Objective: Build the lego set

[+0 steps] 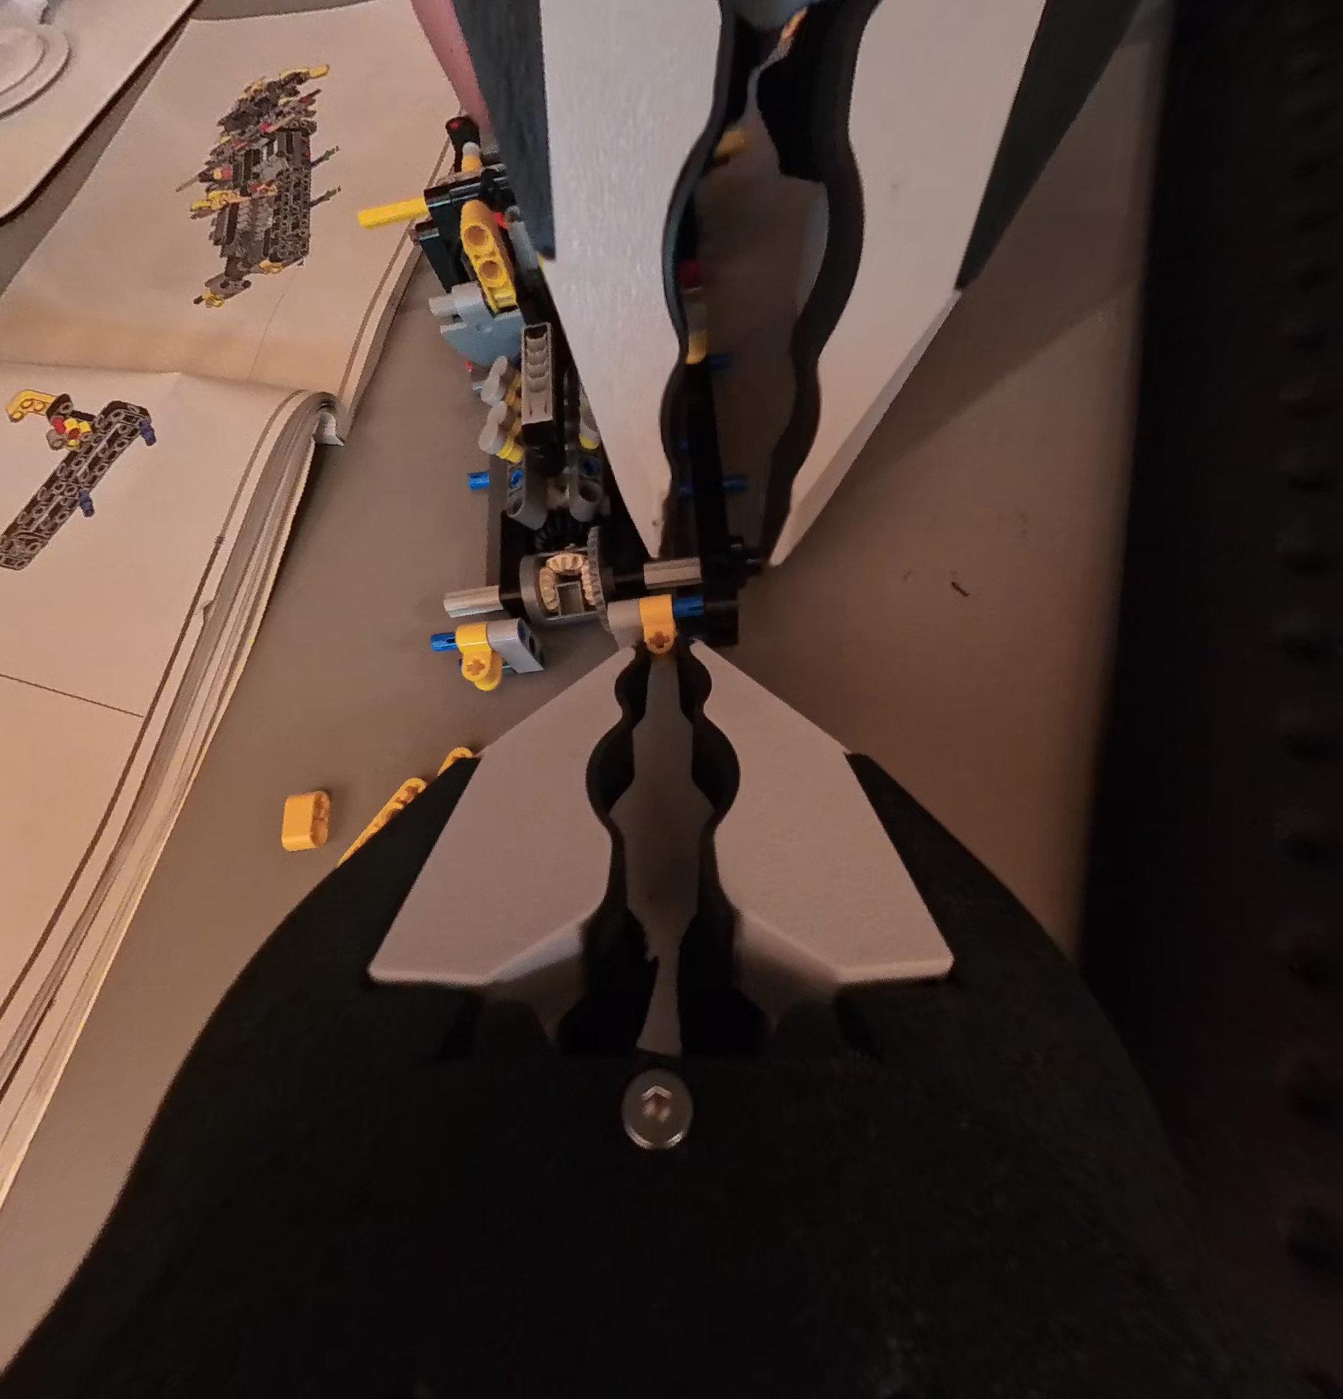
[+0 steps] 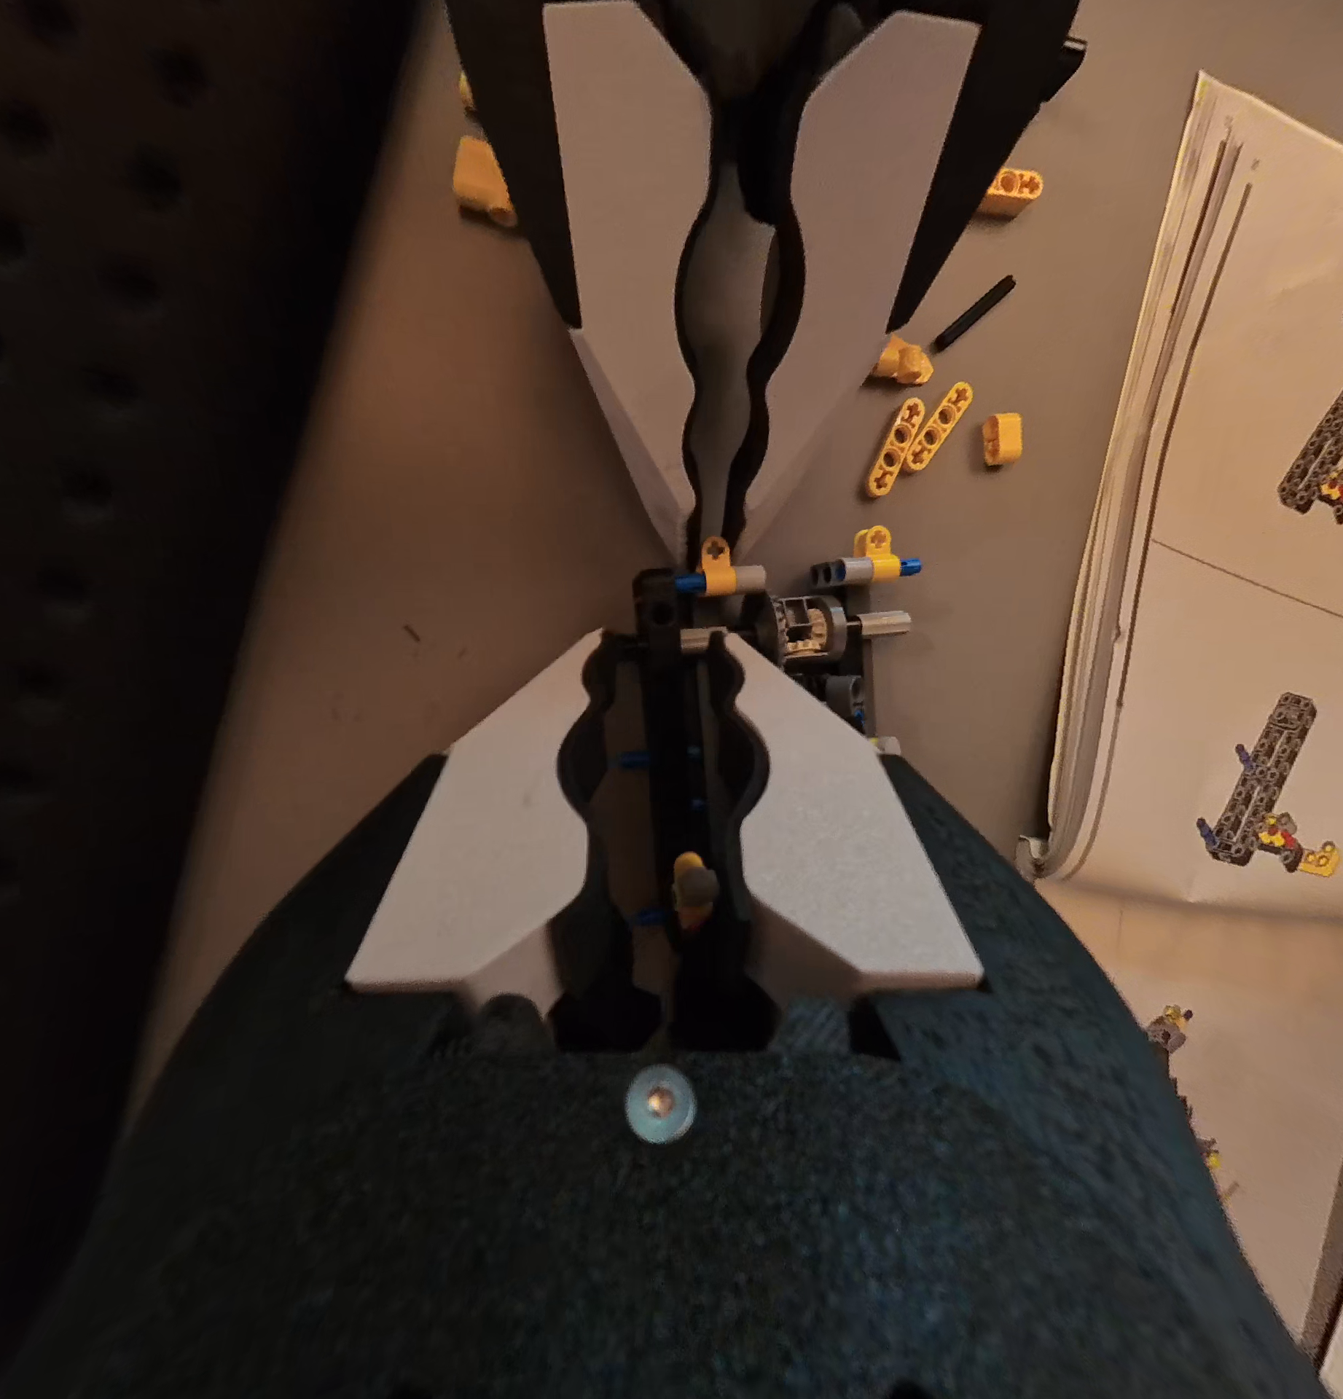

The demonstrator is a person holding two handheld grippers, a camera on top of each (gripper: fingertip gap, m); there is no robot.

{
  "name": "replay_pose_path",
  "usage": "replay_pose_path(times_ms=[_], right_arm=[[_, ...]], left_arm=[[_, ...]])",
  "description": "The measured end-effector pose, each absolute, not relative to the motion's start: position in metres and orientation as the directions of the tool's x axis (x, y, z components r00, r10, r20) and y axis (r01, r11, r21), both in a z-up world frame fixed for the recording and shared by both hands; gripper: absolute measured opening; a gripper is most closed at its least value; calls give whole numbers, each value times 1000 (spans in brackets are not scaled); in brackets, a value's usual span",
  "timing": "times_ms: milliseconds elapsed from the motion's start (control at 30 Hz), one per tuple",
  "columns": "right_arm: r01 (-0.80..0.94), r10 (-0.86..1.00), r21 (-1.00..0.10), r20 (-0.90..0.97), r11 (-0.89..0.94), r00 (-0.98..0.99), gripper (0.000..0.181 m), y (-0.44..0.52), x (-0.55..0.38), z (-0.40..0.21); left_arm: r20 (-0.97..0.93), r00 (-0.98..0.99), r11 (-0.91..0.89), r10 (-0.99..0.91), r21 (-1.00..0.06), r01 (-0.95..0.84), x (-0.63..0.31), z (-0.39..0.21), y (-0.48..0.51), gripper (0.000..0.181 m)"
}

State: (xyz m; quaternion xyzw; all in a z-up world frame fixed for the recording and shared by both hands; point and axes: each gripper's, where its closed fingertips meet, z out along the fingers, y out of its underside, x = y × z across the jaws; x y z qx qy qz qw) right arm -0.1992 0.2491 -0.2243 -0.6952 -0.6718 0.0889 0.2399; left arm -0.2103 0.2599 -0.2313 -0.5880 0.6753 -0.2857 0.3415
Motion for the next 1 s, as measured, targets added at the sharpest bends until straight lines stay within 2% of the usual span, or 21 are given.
replay_pose_path(times_ms=[133, 267, 467, 633, 867, 1000], right_arm=[[876, 979, -482, 174, -11, 108, 26, 250, -198, -219], [889, 979, -457, 185, 13, 81, 30, 247, -199, -225], [902, 981, -431, 179, 14, 71, 13, 246, -205, -233], [907, 977, -416, 212, 72, 20, 12, 247, -204, -231], [887, 997, -461, 77, 11, 28, 11, 244, -206, -231], [888, 996, -459, 83, 31, 9, 11, 245, -206, -232]], left_arm=[[-127, -76, 147, -989, -787, -599, -210, -231, 260, 7], [-127, -76, 147, -989, -787, -599, -210, -231, 260, 7], [-128, -76, 148, -989, -787, -599, -210, -232, 260, 7], [-130, -81, 152, -988, -786, -599, -210, -232, 259, 7], [-127, -106, 165, -986, -784, -599, -211, -232, 256, 7], [-103, -105, 146, -989, -785, -602, -211, -232, 257, 7]])
